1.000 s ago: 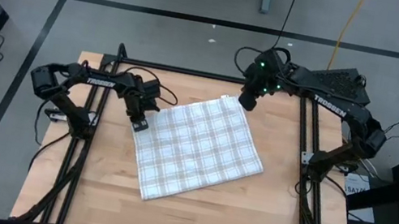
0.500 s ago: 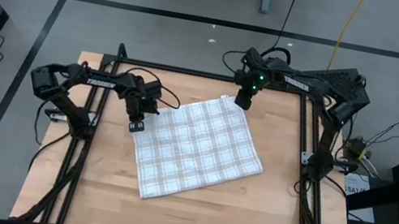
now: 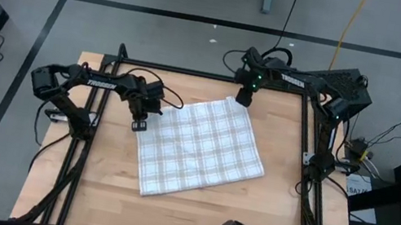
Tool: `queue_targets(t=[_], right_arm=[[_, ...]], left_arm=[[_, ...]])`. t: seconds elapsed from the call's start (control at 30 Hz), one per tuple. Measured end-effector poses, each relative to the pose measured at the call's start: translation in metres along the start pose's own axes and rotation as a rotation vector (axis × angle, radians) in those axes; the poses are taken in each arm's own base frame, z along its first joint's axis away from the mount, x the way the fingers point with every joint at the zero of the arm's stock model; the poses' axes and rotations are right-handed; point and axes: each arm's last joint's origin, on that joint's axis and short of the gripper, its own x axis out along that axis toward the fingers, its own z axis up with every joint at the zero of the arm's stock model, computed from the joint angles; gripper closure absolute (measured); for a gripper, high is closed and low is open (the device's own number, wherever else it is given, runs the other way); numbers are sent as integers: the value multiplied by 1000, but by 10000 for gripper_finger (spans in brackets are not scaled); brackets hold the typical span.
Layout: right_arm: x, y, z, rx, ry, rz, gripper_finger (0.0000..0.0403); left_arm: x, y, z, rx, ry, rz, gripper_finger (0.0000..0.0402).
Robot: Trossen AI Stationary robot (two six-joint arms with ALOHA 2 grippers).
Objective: Roll towel
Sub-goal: Roll the towel
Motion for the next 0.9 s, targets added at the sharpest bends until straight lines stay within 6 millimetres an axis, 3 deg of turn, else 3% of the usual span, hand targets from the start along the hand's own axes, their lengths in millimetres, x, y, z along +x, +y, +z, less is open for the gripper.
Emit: queue_targets(t=[0.33, 0.63, 0.9], right_arm=[[9, 6, -11, -139, -36, 142, 199], [19, 2, -18, -155, -22, 41, 195], [29, 0, -24, -105, 22, 73, 197]], left_arm=[[0, 1, 0, 12, 10, 34, 394], [0, 1, 0, 6, 11, 41, 394], [0, 3, 4, 10, -37, 58, 393]])
